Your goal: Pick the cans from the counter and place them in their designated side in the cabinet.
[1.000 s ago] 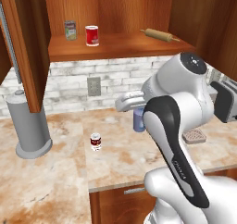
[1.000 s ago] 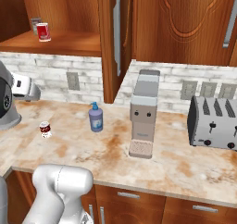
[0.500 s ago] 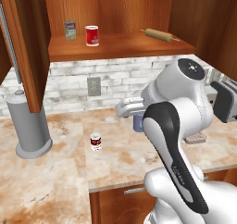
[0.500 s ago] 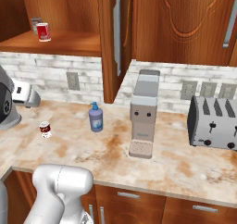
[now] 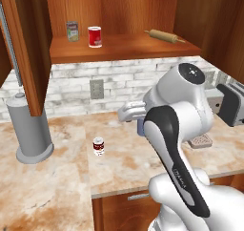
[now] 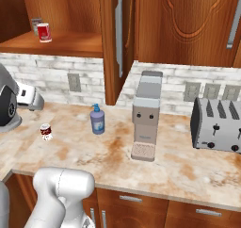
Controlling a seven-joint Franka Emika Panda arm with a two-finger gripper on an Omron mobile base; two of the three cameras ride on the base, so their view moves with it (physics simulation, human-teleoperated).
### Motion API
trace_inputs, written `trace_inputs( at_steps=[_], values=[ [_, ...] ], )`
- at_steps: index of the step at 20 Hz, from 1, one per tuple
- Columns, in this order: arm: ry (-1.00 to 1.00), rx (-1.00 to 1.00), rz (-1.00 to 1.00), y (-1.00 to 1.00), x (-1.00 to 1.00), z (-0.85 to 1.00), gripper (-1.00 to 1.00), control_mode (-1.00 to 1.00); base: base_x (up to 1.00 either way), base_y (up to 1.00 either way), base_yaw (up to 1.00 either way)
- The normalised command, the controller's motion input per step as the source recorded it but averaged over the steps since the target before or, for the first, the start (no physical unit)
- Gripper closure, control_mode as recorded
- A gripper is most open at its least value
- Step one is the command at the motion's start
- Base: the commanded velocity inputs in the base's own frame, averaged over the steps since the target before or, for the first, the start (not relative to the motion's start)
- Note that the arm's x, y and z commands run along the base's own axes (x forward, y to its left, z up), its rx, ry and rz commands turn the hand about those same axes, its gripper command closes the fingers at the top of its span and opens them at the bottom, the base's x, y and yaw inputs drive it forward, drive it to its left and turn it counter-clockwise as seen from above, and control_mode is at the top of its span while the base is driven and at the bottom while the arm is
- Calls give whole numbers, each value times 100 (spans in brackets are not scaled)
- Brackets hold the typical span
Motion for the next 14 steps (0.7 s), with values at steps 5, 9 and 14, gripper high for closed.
trace_inputs(
  at_steps=[5, 9, 14],
  values=[
    [2, 0, 0, 1, 2, -18, -100, -100, 0, 0, 0],
    [0, 0, 0, 0, 1, -8, -100, -100, 0, 0, 0],
    [0, 0, 0, 2, 5, -3, -100, -100, 0, 0, 0]
  ],
)
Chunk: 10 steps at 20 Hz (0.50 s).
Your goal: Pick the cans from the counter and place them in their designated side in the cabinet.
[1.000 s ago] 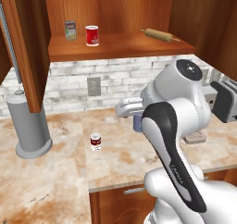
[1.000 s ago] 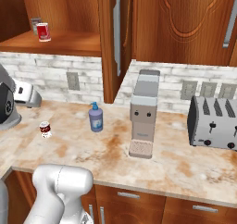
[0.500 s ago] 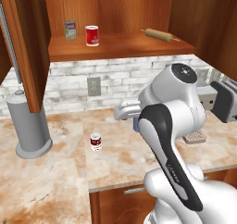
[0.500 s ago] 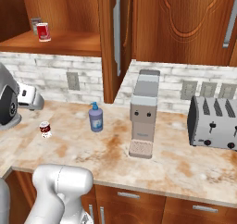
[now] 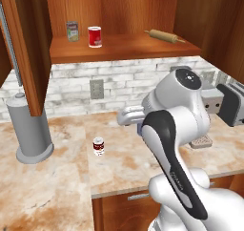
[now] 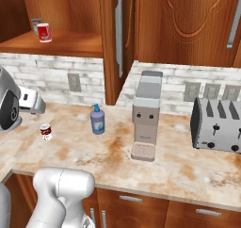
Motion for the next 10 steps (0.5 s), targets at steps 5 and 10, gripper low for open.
trace_inputs(
  at_steps=[5, 10],
  values=[
    [0, 0, 0, 4, 8, -3, -100, -100, 0, 0, 0],
    [0, 0, 0, 6, 4, -4, -100, -100, 0, 0, 0]
  ],
)
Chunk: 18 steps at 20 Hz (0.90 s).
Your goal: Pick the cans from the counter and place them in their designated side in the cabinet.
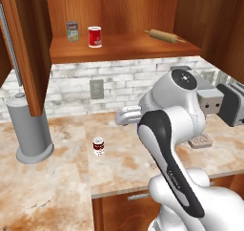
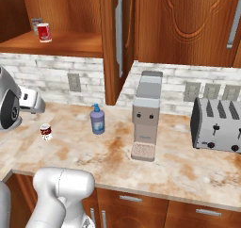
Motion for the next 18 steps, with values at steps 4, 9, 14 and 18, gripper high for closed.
trace_inputs(
  at_steps=[4, 9, 14, 18],
  values=[
    [0, 0, 0, 11, 6, -10, -100, -100, 0, 0, 0],
    [0, 0, 0, 9, 10, -13, -100, -100, 0, 0, 0],
    [0, 0, 0, 6, 16, -14, -100, -100, 0, 0, 0],
    [1, 0, 0, 4, 12, -21, -100, -100, 0, 0, 0]
  ],
)
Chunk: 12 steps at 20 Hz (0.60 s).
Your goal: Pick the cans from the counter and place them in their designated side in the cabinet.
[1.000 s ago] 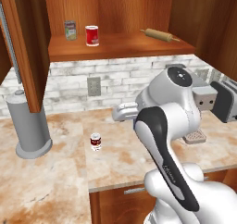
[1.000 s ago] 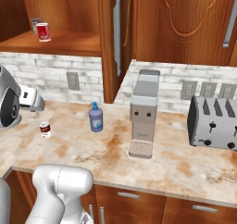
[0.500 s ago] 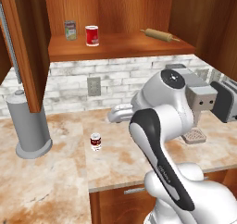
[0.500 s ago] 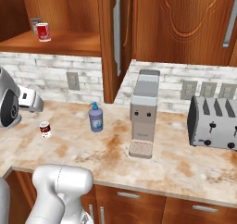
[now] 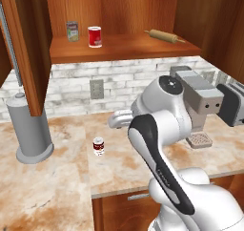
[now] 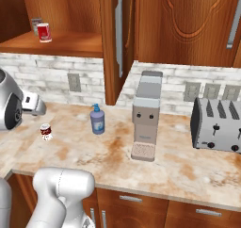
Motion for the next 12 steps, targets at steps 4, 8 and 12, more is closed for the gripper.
trace_inputs(
  at_steps=[4, 8, 12],
  values=[
    [0, 0, 0, 6, 12, -19, -100, -100, 0, 0, 0],
    [1, 0, 0, 7, 11, -18, -100, -100, 0, 0, 0],
    [0, 0, 0, 5, 17, -14, -100, -100, 0, 0, 0]
  ],
)
